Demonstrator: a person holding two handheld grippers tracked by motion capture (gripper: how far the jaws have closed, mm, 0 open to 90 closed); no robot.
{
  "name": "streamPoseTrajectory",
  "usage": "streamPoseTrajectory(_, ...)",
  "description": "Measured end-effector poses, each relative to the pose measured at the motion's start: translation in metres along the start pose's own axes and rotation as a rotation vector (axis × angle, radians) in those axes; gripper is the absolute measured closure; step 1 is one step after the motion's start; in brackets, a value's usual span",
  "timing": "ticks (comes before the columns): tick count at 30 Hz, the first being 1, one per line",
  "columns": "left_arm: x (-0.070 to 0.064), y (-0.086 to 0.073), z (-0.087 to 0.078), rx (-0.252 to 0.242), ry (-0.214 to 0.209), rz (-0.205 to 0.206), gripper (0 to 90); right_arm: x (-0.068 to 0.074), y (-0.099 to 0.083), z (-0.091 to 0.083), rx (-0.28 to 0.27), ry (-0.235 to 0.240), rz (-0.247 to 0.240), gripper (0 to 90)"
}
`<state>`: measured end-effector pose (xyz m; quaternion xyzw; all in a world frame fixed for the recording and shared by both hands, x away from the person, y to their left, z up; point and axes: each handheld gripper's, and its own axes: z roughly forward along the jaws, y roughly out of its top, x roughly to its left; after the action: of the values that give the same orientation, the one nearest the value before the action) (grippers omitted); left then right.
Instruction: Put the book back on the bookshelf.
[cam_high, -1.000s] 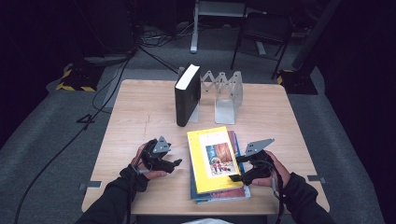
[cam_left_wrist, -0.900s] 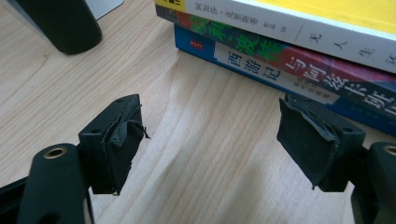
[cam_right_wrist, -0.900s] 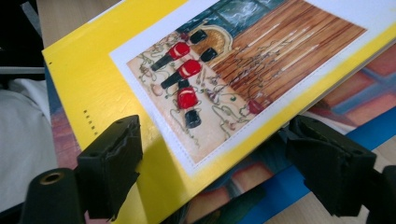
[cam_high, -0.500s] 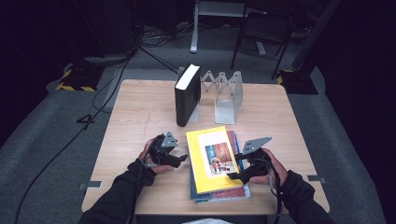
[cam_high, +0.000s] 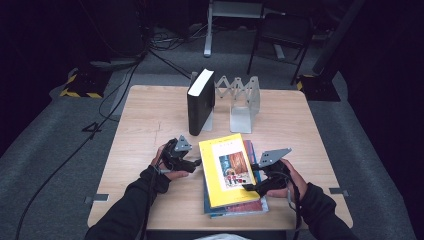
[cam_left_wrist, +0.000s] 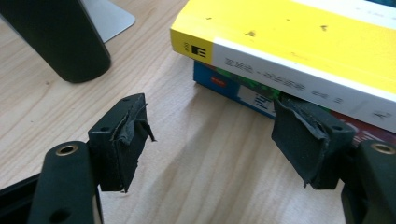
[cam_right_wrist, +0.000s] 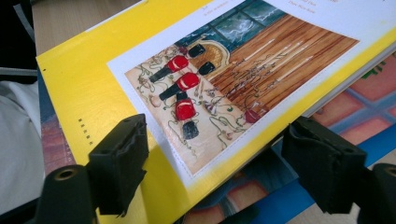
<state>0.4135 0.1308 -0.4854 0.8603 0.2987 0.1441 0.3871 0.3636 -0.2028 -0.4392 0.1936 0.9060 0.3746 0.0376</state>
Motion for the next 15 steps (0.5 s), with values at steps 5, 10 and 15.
streamPoseTrajectory(5,0.005,0.001,0.005,0.004,0.013,-0.005,27.2,-0.002,0.000,0.000,-0.026,-0.009,0.000,28.7)
streamPoseTrajectory(10,0.008,0.003,0.007,0.001,0.019,-0.010,29.3,-0.008,0.003,0.004,-0.057,-0.018,0.001,30.8)
streamPoseTrajectory(15,0.011,0.004,0.010,-0.005,0.023,-0.014,31.8,-0.014,0.009,0.005,-0.111,-0.027,-0.003,46.2)
